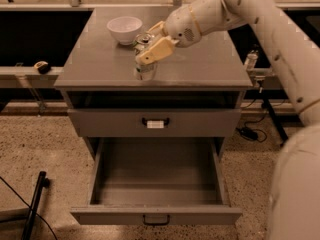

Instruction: Place 7up can into middle drawer

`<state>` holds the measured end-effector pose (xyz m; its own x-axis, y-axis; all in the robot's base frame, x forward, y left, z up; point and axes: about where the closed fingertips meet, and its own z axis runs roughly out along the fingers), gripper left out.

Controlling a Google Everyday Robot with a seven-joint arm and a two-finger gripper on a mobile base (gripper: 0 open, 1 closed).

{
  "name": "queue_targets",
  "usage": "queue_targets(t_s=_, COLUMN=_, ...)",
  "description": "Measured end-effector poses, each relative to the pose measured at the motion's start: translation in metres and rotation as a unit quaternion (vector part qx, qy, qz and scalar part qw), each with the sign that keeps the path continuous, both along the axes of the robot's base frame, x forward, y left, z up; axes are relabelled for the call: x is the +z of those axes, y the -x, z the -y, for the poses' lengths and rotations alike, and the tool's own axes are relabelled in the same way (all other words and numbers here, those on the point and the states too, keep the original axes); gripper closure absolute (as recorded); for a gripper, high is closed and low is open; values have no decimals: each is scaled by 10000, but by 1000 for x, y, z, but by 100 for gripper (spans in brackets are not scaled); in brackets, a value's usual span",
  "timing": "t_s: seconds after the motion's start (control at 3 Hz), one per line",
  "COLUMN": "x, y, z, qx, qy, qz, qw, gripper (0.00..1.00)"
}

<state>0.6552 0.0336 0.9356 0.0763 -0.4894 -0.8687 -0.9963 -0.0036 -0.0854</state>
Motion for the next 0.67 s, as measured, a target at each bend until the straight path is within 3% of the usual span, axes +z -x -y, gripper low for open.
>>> queue_targets(t_s=0.33, x=3, y=59, z=37, qx=282, qy=243, qz=370, qw=9986, gripper=100)
queue_targets(t_s=0.67, x=-34, y=71, z=51, qx=218, qy=394, qz=39, qw=9990, gripper=100)
